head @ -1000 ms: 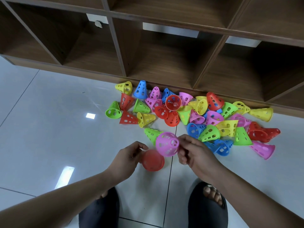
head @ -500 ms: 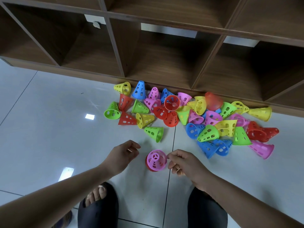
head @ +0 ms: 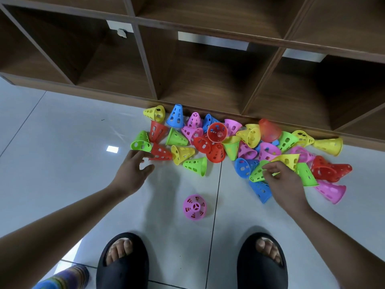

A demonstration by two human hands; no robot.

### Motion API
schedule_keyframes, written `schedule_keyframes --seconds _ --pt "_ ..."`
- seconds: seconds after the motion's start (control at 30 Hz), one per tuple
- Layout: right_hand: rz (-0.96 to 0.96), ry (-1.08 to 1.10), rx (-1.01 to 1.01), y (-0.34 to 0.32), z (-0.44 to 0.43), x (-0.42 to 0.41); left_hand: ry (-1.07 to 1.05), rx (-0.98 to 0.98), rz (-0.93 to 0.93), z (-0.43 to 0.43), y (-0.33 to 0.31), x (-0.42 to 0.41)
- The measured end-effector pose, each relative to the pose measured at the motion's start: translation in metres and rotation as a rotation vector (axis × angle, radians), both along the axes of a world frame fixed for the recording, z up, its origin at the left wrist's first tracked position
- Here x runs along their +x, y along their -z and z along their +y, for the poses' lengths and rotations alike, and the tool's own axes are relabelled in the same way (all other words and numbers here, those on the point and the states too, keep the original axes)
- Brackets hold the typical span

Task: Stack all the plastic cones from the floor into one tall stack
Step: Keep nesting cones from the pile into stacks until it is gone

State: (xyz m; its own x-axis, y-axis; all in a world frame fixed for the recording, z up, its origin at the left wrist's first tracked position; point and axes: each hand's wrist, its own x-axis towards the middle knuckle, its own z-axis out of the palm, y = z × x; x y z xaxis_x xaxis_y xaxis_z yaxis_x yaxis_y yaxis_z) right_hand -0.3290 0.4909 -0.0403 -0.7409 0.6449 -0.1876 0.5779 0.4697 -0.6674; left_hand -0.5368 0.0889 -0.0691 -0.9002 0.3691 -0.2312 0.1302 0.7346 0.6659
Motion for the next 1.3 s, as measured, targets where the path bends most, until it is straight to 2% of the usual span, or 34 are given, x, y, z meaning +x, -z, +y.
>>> schedule_keyframes --seconds 0.07,0.17,0.3,0.43,0.63,0.83,1.0,1.13,1.3 --pt "0.027 -0.011 0.116 0.001 0.012 0.004 0.065 -0.037 0.021 -0.002 0.003 -0.004" --pt "-0.005 -0.035 0.211 0.007 0.023 0.011 0.110 -0.015 -0.046 -0.001 0.002 -0.004" --pt "-0.074 -0.028 0.191 0.015 0.027 0.017 0.056 -0.018 -0.067 0.002 -0.002 0.004" --pt "-0.051 -0.011 0.170 0.017 0.027 0.015 0.007 0.017 0.042 0.007 -0.013 0.014" --pt "-0.072 -0.021 0.125 0.013 0.024 0.012 -0.050 0.138 0.047 0.020 -0.037 0.031" --pt "0.044 0.063 -0.077 0.004 0.009 0.007 -0.088 0.438 -0.198 0.039 -0.066 0.049" --pt "0.133 0.124 -0.377 -0.005 -0.005 0.001 -0.065 0.597 -0.358 0.051 -0.078 0.066" --pt "0.192 0.139 -0.548 -0.016 -0.019 -0.004 -0.011 0.588 -0.454 0.056 -0.070 0.082" --pt "0.194 0.086 -0.827 -0.027 -0.044 -0.007 0.065 0.443 -0.463 0.051 -0.054 0.097"
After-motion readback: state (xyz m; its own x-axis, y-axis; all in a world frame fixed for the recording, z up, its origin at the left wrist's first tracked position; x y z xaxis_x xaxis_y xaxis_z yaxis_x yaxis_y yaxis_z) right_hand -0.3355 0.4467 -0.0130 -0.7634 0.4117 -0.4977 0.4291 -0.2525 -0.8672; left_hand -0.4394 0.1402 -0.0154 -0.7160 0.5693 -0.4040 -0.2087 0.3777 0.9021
